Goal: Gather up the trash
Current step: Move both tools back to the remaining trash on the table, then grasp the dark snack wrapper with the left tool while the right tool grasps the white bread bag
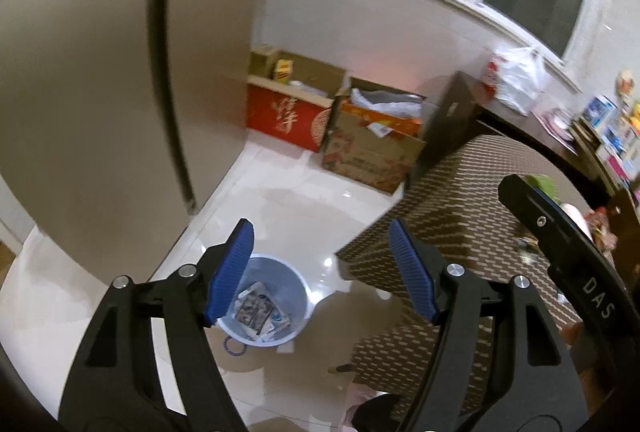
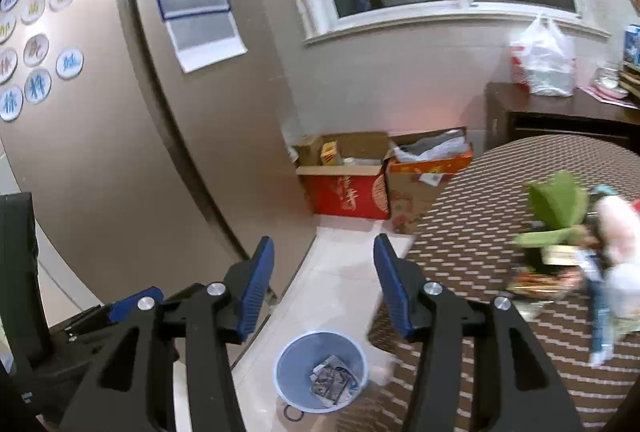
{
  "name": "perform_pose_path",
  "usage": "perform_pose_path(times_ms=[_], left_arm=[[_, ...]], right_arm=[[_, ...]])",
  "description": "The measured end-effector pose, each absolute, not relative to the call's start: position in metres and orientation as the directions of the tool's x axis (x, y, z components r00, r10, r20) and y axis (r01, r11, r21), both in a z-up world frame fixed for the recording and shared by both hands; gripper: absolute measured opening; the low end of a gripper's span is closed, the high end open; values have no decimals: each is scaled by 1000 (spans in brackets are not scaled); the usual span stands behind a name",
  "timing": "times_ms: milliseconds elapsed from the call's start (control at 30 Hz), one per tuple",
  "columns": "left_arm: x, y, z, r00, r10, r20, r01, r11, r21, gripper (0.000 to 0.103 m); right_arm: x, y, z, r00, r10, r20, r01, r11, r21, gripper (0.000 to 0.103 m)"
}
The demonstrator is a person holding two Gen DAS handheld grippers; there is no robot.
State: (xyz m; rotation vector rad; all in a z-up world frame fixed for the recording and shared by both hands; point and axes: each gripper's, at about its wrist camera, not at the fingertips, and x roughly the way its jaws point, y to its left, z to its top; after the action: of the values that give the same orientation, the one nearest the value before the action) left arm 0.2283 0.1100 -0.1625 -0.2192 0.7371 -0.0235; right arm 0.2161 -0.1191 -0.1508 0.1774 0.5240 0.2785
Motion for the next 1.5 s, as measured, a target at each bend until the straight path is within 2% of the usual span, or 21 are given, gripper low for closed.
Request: perform_pose_path(times_ms=[233,500,800,1100,1133,1200,1233,1300,1367,1400,1433,1500], left_arm=[[216,36,-149,723,-196,-662,84,977,-198,72],[224,-45,-158,656,-283,-699,231,958,-170,75],[261,-95,-178,611,-306,-730,321,939,-125,75],[289,-126,-195,576,-303,-759,390,918,-71,75],[292,-128,-196,573,-307,-760,393,917,-73,74],[296,-131,-200,562,-313,-766,398,914,-82,64],[301,-132,-202,553,-313,-772,399,913,-84,56],[305,-132,-203,546,-330,-770,401,910,-105,53],[306,-133,-203,540,-340,-770,410,905,-112,41],[305,-133,-202,542,-340,-769,415,904,-107,40],[303,-133,-202,542,-340,-769,421,902,-102,34],[299,-133,-200,548,-339,-765,426,900,-95,33]], right_arm=[[185,-205,-136,858,199,-473,-97,968,232,55],[177,-294,-145,846,87,-526,44,972,230,56],[197,-340,-167,805,60,-591,102,966,238,56],[226,-350,-176,765,93,-638,80,968,237,56],[228,-347,-177,761,94,-642,77,969,233,56],[233,-344,-179,751,96,-653,68,973,222,56],[236,-343,-180,745,97,-660,64,974,217,56],[241,-341,-182,733,105,-672,55,976,212,56],[243,-339,-183,725,107,-681,49,977,206,55],[244,-338,-184,721,107,-685,46,978,201,52],[245,-338,-185,714,108,-692,43,979,197,41],[244,-339,-187,709,119,-695,37,978,205,35]])
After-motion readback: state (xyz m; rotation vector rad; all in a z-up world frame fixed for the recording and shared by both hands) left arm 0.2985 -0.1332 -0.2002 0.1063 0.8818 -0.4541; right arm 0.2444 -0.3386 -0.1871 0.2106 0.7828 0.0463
